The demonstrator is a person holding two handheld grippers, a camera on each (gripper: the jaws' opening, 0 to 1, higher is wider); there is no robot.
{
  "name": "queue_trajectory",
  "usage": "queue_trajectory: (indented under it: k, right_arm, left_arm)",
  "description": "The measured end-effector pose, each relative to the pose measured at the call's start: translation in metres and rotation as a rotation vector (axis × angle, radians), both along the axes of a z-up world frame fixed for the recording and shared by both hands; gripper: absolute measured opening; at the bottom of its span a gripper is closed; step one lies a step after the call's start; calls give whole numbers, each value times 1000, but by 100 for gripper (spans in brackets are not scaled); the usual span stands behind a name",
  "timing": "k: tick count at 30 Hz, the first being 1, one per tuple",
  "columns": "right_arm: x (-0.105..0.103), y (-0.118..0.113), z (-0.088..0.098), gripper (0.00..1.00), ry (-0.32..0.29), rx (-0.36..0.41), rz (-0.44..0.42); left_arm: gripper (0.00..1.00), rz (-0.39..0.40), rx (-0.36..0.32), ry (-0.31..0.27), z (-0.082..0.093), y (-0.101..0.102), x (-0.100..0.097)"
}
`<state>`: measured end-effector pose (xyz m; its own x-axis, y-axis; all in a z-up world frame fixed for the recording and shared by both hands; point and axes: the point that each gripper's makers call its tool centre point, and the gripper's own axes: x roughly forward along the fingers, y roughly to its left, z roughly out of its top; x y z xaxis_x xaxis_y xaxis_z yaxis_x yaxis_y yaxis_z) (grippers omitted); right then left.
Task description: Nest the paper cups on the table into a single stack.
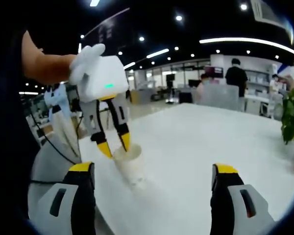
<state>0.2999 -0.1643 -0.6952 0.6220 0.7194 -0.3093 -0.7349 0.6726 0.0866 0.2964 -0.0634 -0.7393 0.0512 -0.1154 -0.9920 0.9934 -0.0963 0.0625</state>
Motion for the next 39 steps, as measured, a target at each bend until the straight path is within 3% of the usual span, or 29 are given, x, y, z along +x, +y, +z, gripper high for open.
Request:
queue_trajectory:
  k: [2, 3, 6, 10, 14, 19, 22, 25, 27, 30, 34, 39]
  right_arm:
    - [1, 0, 1, 98, -3, 0, -1]
    - [1, 0, 3, 98, -5, 1, -1]
    - [3, 0, 7, 98, -13, 0, 0]
    - [5, -1, 11, 99, -23, -1, 0]
    - [7, 2, 15, 100, -30, -14, 14]
    - [9, 6, 19, 100, -40, -16, 30]
    - [11, 8, 23, 100, -49, -15, 37]
    - [10, 8, 25, 100, -43, -14, 37]
    - [10, 7, 23, 100, -54, -40, 32]
    - [9, 7, 21, 100, -49, -34, 34]
    - [9, 8, 21, 100, -49, -27, 31]
    - [10, 11, 17, 100, -59, -37, 38]
  left_arm:
    - [38, 30, -57, -38, 7, -3, 8]
    - [50, 41, -85, -50, 10, -5, 11]
    - [64, 82, -172, -43, 21, -6, 15]
    - [96, 82, -337, -134, 38, -8, 33]
    - [98, 189, -452, -102, 51, 5, 33]
    - [100, 267, -542, -143, 57, 26, 42]
    - [100, 371, -645, -99, 61, 37, 39]
    - [100, 390, -790, -167, 75, 52, 41]
    - [100, 424, -839, -194, 78, 64, 41]
    - [100, 523, -871, -208, 73, 85, 40]
    - [100, 560, -922, -228, 69, 99, 33]
    - [100, 574, -1009, -294, 66, 113, 24]
